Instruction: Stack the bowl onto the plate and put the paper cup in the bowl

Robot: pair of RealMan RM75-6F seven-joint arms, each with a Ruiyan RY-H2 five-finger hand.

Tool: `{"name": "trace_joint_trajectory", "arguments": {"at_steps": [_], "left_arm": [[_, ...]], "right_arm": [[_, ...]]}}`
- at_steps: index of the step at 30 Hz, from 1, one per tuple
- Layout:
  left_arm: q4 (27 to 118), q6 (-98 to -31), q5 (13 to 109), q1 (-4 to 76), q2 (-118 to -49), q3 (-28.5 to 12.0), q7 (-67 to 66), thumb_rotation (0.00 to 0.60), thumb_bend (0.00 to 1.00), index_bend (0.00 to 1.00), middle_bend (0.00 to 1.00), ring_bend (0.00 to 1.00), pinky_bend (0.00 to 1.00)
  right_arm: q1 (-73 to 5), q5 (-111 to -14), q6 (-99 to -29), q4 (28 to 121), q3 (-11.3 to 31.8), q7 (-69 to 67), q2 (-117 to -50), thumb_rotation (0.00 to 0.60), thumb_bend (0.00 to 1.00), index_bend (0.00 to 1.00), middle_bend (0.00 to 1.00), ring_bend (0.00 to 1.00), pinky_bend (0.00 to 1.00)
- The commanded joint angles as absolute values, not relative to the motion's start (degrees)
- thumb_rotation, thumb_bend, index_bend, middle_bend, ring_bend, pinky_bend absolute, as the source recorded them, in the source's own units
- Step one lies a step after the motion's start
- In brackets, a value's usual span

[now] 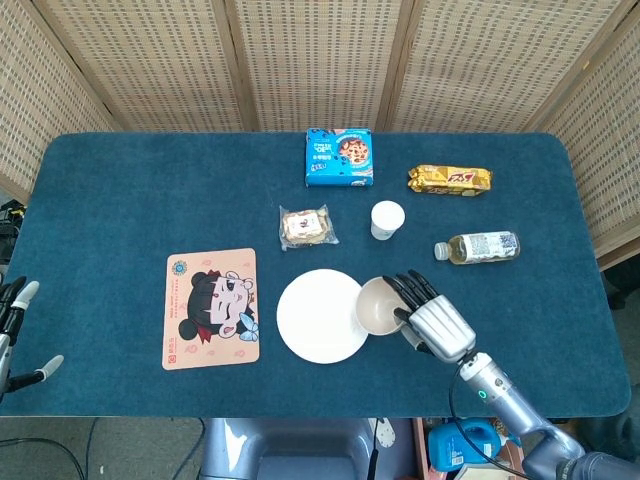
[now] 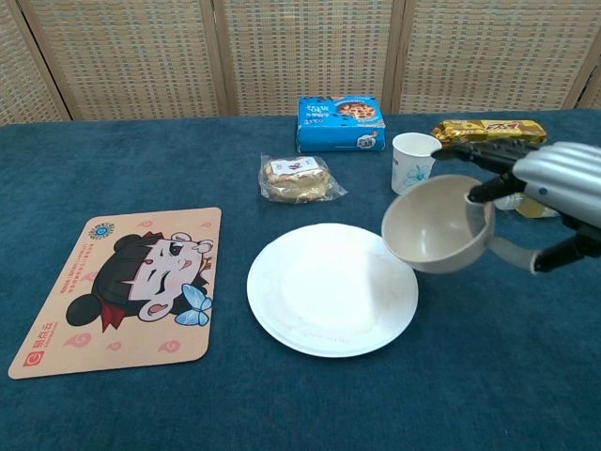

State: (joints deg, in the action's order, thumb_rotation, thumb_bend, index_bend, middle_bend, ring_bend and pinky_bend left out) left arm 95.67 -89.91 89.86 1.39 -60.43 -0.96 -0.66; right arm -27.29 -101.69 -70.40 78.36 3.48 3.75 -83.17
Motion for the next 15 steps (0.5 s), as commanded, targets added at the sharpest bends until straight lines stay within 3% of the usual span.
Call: {"name": "trace_joint_trajectory", "arguments": {"at_steps": [1, 7, 15], "left_arm": [[95.6, -89.9, 89.8, 1.4, -60.4, -1.0, -0.6, 0.6, 0.0, 0.0, 0.0, 0.0, 0.0], [95.6, -89.7, 89.4, 1.5, -60.4, -1.1, -0.4, 0.6, 0.0, 0.0, 0.0, 0.0, 0.0], [95.6, -89.2, 88.6, 1.7, -60.3, -1.4, -0.2, 0.6, 0.0, 0.0, 0.0, 0.0, 0.0]], "right_arm": [[-30.3, -99.2, -67.5, 82.5, 6.6, 5.3, -82.4, 0.6, 0.49, 0.64, 0.0, 0.0, 0.0], [-33.8, -94.0, -61.5, 86.2, 9.3, 5.8, -83.9, 0.6, 0.49, 0.64, 0.0, 0.0, 0.0], [-37.8, -91.6, -56.7, 85.4, 9.2, 6.3, -90.0, 0.6, 0.49, 0.64, 0.0, 0.0, 0.0]]}}
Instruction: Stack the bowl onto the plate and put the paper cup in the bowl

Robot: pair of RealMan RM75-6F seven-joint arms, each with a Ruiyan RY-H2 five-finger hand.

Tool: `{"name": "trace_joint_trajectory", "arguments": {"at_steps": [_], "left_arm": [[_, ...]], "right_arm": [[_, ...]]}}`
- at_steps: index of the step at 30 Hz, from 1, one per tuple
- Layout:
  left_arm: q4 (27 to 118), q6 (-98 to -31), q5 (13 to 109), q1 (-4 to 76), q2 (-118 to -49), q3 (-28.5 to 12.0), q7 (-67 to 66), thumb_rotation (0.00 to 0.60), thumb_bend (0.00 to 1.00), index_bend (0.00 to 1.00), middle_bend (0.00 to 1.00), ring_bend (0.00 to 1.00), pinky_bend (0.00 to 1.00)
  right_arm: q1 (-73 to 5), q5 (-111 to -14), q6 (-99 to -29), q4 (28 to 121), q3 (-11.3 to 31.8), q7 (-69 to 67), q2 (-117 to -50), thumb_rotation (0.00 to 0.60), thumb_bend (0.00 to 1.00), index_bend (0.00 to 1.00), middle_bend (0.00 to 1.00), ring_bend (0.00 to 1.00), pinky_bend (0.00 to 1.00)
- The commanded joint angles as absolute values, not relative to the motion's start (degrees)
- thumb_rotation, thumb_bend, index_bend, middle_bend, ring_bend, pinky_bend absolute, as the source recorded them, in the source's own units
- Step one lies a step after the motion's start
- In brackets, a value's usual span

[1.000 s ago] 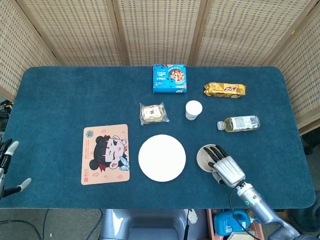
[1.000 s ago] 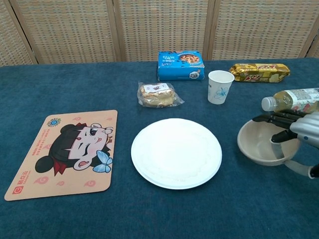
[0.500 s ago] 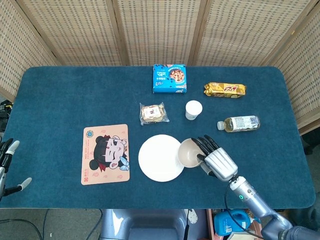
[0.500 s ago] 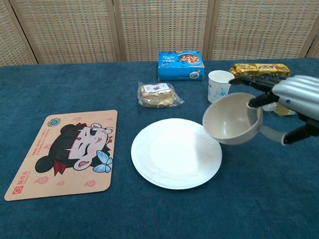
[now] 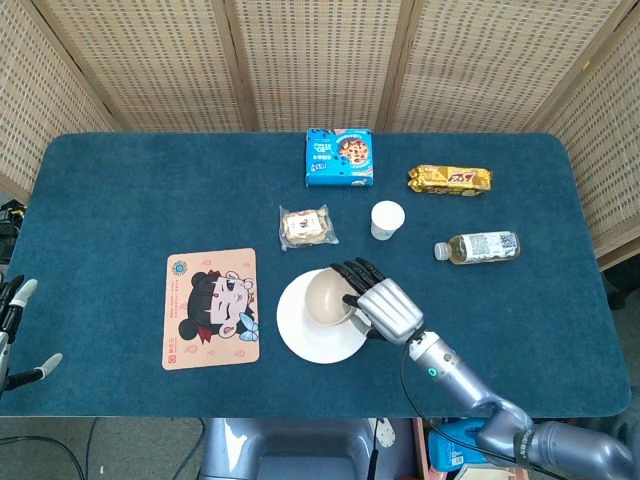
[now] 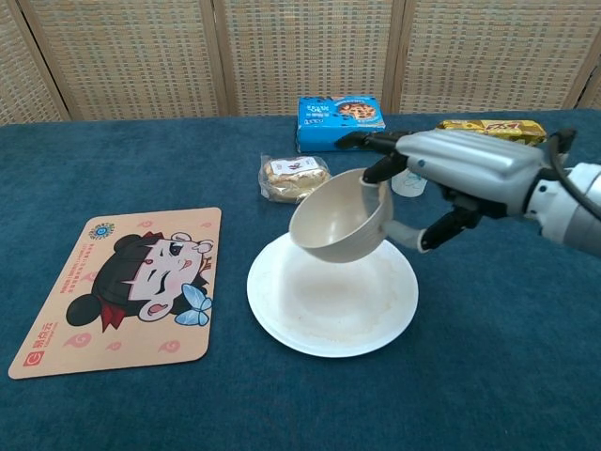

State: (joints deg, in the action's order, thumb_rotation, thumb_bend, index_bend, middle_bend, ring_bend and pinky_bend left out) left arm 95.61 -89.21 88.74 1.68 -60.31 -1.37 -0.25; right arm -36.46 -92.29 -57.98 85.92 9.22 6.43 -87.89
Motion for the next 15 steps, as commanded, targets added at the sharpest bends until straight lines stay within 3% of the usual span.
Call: {"name": "trace_joint_trajectory", "arguments": {"at_steps": [1, 15], "left_arm": [[95.6, -89.2, 88.5, 1.7, -60.2, -1.5, -0.1, 0.6, 0.0, 0.0, 0.0, 0.0, 0.0], [95.7, -88.5, 87.9, 1.9, -59.5, -1.6, 1.6, 0.6, 0.0, 0.0, 0.0, 0.0, 0.0]], "right_arm": [[-38.3, -91.4, -56.1, 85.0, 9.2, 6.1, -90.8, 0.6, 0.49, 0.64, 0.0, 0.0, 0.0], [-41.3, -91.0, -55.2, 77.6, 7.7, 4.3, -97.1, 0.6, 0.49, 0.64, 0.0, 0.0, 0.0]]}}
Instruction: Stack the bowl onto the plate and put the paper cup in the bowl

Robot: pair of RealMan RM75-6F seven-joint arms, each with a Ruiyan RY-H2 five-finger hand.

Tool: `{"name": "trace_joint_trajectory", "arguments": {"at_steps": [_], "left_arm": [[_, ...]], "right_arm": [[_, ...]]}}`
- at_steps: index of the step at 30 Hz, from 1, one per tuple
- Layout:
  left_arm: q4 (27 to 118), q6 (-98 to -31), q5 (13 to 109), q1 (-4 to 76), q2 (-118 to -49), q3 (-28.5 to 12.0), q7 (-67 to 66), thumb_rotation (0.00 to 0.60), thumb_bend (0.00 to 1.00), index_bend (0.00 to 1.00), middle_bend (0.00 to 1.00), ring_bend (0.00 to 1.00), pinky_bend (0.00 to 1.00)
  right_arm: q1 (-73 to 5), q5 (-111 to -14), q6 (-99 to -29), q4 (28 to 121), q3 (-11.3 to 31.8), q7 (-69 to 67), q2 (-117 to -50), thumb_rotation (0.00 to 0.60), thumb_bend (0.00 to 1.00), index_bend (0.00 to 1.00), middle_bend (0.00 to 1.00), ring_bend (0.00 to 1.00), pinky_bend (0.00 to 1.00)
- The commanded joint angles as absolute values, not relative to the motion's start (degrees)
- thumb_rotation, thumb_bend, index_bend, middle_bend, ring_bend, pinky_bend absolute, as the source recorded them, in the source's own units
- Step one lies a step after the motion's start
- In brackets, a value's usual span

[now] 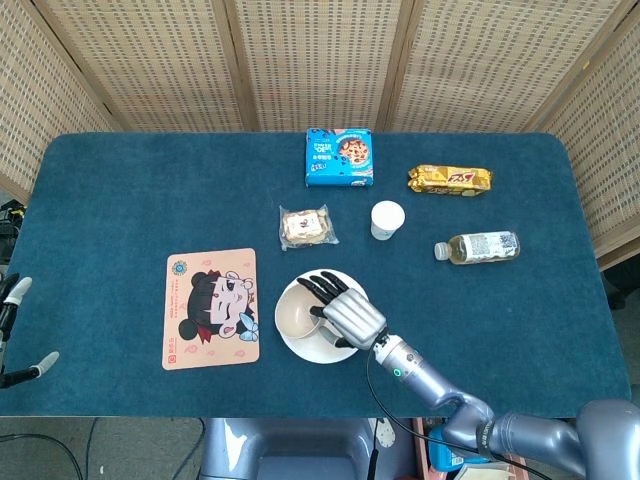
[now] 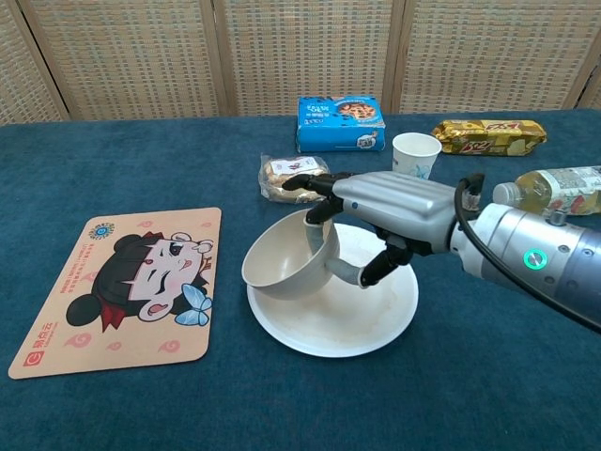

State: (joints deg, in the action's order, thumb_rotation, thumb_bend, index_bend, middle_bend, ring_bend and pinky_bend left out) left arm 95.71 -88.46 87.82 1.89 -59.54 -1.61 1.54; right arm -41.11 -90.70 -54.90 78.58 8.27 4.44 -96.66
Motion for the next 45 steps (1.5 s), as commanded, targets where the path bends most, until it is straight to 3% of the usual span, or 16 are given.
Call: {"name": "trace_joint_trajectory", "arguments": {"at_steps": [1, 9, 11, 17, 20, 32, 35, 40, 45], "left_arm": [[95.7, -88.5, 87.9, 1.9, -59.5, -1.6, 1.7, 0.6, 0.0, 0.0, 0.0, 0.0, 0.0], [95.7, -88.4, 87.9, 1.9, -59.3, -1.5, 2.0, 0.6, 0.0, 0.0, 0.0, 0.0, 0.0], [95.7, -88.2, 87.8, 2.0, -59.4, -1.5, 1.8, 0.6, 0.0, 0.0, 0.0, 0.0, 0.0], [95.8, -87.9, 87.5, 2.1, -59.4, -1.6, 1.6, 0.6, 0.0, 0.0, 0.0, 0.0, 0.0], [95.9, -87.7, 87.4, 2.2, -59.4, -1.6, 1.5, 0.6, 0.0, 0.0, 0.0, 0.0, 0.0], [95.9, -87.2, 87.1, 2.4, -59.5, -1.6, 1.1, 0.6, 0.0, 0.0, 0.0, 0.0, 0.0], [95.8, -86.8, 86.8, 2.7, -59.6, -1.8, 0.9, 0.6, 0.0, 0.0, 0.0, 0.0, 0.0], [95.5, -86.4, 86.1, 3.0, -59.9, -2.2, 0.5, 0.6, 0.0, 0.0, 0.0, 0.0, 0.0], [95.4, -85.2, 84.4, 3.6, -60.0, -2.9, 0.5, 0.6, 0.0, 0.0, 0.0, 0.0, 0.0]], "right_arm": [[-41.3, -91.3, -55.5, 77.1, 7.5, 4.2, -97.3, 0.6, 0.49, 0.64, 0.0, 0.0, 0.0], [-41.1, -91.9, -56.9, 74.6, 6.1, 2.2, -97.6, 0.6, 0.49, 0.64, 0.0, 0.0, 0.0], [-41.2, -92.2, -57.2, 74.1, 5.7, 2.1, -97.4, 0.6, 0.49, 0.6, 0.0, 0.0, 0.0], [-41.5, -93.4, -56.9, 74.8, 4.0, 2.1, -94.8, 0.6, 0.48, 0.13, 0.0, 0.0, 0.0], [-41.1, -94.2, -57.4, 76.9, 2.9, 2.6, -92.0, 0.6, 0.48, 0.01, 0.0, 0.0, 0.0], [-39.5, -95.0, -61.8, 86.0, 2.9, 4.2, -83.0, 0.6, 0.47, 0.0, 0.0, 0.0, 0.0], [-40.3, -93.0, -61.1, 87.2, 5.1, 5.5, -81.0, 0.6, 0.38, 0.0, 0.0, 0.0, 0.0], [-42.5, -83.1, -56.9, 84.6, 11.4, 8.2, -81.2, 0.6, 0.15, 0.01, 0.0, 0.0, 0.0], [-45.4, -74.5, -53.0, 76.6, 16.2, 6.7, -84.5, 0.6, 0.13, 0.1, 0.0, 0.0, 0.0]]}}
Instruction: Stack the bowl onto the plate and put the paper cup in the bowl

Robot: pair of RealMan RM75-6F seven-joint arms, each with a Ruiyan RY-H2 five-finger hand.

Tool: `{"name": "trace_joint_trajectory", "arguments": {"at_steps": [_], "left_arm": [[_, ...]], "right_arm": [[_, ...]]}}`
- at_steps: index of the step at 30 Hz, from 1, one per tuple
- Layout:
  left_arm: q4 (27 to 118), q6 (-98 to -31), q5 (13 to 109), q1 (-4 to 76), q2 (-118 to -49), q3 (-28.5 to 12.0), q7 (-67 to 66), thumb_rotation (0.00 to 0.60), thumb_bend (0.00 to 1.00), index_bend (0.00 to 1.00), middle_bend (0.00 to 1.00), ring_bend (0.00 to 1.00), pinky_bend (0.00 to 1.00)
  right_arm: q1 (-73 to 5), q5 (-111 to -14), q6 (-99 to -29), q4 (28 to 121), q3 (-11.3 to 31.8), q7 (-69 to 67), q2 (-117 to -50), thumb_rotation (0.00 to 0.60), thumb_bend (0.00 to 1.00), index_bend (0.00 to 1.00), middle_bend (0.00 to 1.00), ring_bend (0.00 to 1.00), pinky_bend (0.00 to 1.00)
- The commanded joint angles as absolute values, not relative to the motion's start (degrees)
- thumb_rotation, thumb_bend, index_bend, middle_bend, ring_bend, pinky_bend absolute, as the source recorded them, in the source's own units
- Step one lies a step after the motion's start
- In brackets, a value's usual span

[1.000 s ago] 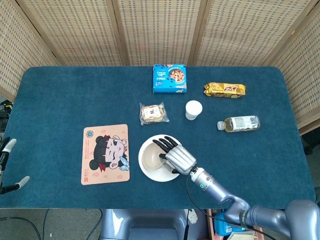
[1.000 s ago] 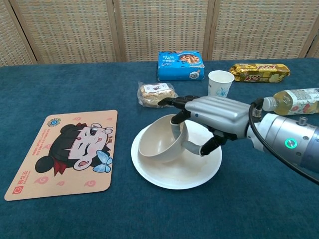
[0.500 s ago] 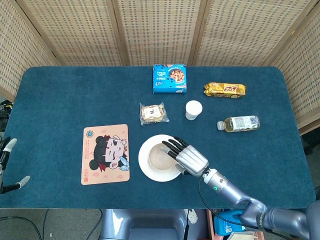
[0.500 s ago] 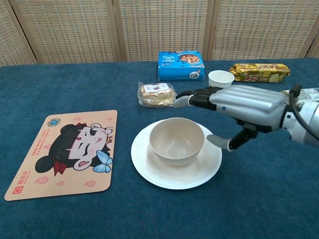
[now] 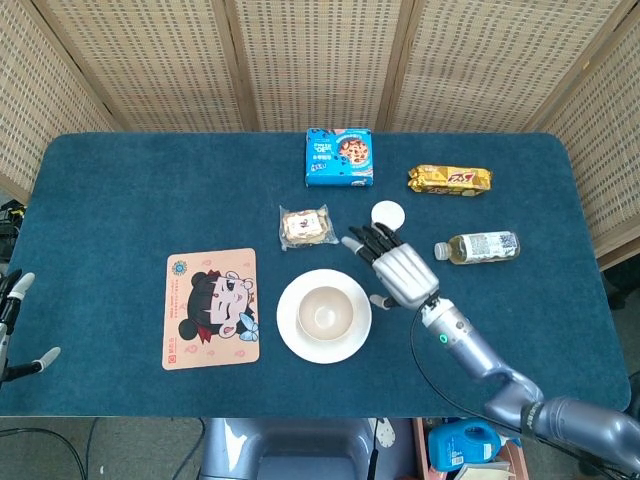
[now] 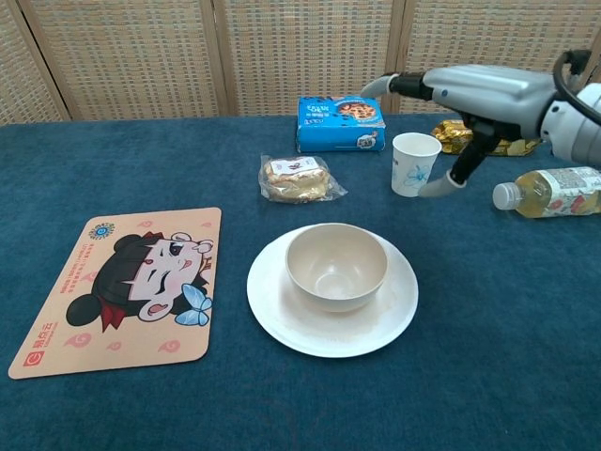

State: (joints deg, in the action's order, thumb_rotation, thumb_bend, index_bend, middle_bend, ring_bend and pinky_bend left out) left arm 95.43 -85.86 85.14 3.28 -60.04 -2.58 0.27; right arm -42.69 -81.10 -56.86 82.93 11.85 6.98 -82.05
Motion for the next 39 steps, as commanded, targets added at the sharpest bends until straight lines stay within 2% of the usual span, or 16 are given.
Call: {"name": "trace_joint_trajectory", "arguments": {"at_steps": [1, 9, 13, 29, 32, 34, 39], "left_arm": [[95.4, -84.8, 84.0, 3.8, -60.0, -3.0, 0.3, 0.6, 0.0, 0.0, 0.0, 0.0, 0.0], [95.4, -82.1, 81.6, 5.1, -60.2, -3.7, -1.0, 0.6, 0.0, 0.0, 0.0, 0.0, 0.0], [95.3, -81.7, 80.3, 5.3, -60.4, -4.2, -1.4, 0.6, 0.0, 0.0, 0.0, 0.0, 0.0], [95.5, -82.1, 80.3, 5.2, -60.4, -4.0, -1.4, 0.6, 0.0, 0.0, 0.0, 0.0, 0.0], [95.3, -81.9, 79.9, 5.3, -60.4, -4.1, -1.2, 0.6, 0.0, 0.0, 0.0, 0.0, 0.0], [95.2, -81.8, 79.7, 5.3, -60.5, -4.2, -1.2, 0.6, 0.0, 0.0, 0.0, 0.0, 0.0], [95.0, -81.3, 79.1, 5.6, -60.5, -4.3, -1.3, 0.6, 0.0, 0.0, 0.0, 0.0, 0.0]], "right_arm": [[-46.1, -72.8, -51.8, 74.5, 16.8, 6.7, -85.3, 0.6, 0.13, 0.12, 0.0, 0.0, 0.0], [-50.7, -64.7, -44.1, 57.3, 18.8, 6.0, -92.6, 0.6, 0.14, 0.26, 0.0, 0.0, 0.0], [-52.0, -64.1, -41.1, 50.7, 18.8, 1.9, -95.9, 0.6, 0.15, 0.36, 0.0, 0.0, 0.0], [-54.0, -69.2, -37.6, 37.7, 15.8, -8.1, -102.5, 0.6, 0.15, 0.41, 0.0, 0.0, 0.0], [-54.4, -69.4, -37.0, 35.6, 15.6, -9.0, -103.8, 0.6, 0.2, 0.45, 0.0, 0.0, 0.0], [-54.7, -69.8, -36.9, 34.4, 15.6, -9.8, -104.5, 0.6, 0.28, 0.5, 0.0, 0.0, 0.0], [-55.1, -70.6, -37.4, 32.2, 15.6, -12.1, -105.6, 0.6, 0.36, 0.56, 0.0, 0.0, 0.0]]}}
